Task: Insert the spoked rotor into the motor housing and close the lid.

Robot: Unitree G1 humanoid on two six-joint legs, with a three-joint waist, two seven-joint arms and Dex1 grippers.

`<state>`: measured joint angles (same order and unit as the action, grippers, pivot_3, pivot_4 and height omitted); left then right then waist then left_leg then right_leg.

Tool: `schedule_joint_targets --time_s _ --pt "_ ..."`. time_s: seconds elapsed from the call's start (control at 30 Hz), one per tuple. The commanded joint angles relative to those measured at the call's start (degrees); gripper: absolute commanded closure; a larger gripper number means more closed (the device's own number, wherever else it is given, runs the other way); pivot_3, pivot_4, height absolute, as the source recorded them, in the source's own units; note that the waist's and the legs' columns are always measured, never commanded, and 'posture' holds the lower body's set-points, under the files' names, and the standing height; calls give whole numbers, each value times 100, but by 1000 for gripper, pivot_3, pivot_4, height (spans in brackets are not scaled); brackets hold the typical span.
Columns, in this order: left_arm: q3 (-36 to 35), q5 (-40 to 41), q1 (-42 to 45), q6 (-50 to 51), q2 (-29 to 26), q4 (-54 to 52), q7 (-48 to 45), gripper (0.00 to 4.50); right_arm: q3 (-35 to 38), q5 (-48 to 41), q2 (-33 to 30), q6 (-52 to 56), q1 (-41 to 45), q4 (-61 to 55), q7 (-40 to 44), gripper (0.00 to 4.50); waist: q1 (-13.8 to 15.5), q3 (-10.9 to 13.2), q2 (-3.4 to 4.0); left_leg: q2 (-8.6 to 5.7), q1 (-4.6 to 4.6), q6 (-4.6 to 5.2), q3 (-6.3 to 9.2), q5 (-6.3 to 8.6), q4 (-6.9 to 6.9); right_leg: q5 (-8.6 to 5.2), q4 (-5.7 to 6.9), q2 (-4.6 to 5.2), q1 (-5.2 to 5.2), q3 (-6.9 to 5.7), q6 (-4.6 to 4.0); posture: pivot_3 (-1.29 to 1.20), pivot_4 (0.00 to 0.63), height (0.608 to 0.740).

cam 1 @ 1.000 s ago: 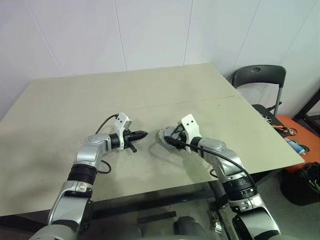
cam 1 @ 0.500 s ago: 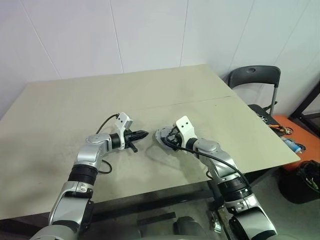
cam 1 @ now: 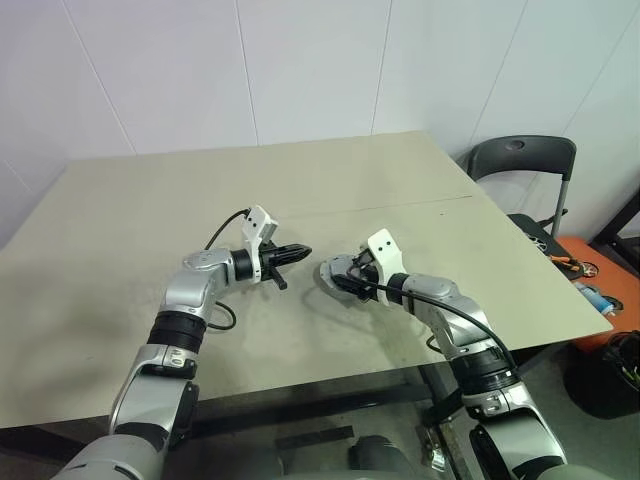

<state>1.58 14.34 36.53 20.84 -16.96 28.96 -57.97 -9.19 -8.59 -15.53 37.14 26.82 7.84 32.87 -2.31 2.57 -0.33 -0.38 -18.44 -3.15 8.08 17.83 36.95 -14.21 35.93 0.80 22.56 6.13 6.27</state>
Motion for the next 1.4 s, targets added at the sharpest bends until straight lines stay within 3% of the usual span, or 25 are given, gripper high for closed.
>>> schedule_joint_targets --time_s 0.03,0.33,0.7,0.93,1.4 --pt "50 61 -31 -18 -15 -245 -33 4500 -49 -10 -170 330 -173 136 125 1352 5 0 0 0 -2 0 0 0 -1 -1 -1 0 1 -1 1 0 0 740" --pt "102 111 -224 96 14 -496 10 4500 -423 402 -389 -76 -161 217 90 1352 16 0 0 0 -6 1 -1 1 -4 -1 -12 3 1 -1 2 0 0 740" --pt "247 183 1 163 236 -479 -106 4500 -344 171 -447 569 -179 391 195 1352 10 -1 -1 -1 4 1 -1 1 2 -5 -16 2 -14 -1 -1 0 0 740" --pt "285 165 233 81 420 -275 -135 4500 -311 140 -160 706 -238 203 -91 1352 -1 -5 -2 -1 4 1 -1 1 2 -5 -38 2 -25 -1 -1 0 0 740" --pt "365 193 -63 273 388 -666 -73 4500 -569 354 -176 638 -430 3 -281 1352 -21 -5 -2 0 4 1 0 1 -8 -5 -38 1 -19 -1 0 0 0 740"
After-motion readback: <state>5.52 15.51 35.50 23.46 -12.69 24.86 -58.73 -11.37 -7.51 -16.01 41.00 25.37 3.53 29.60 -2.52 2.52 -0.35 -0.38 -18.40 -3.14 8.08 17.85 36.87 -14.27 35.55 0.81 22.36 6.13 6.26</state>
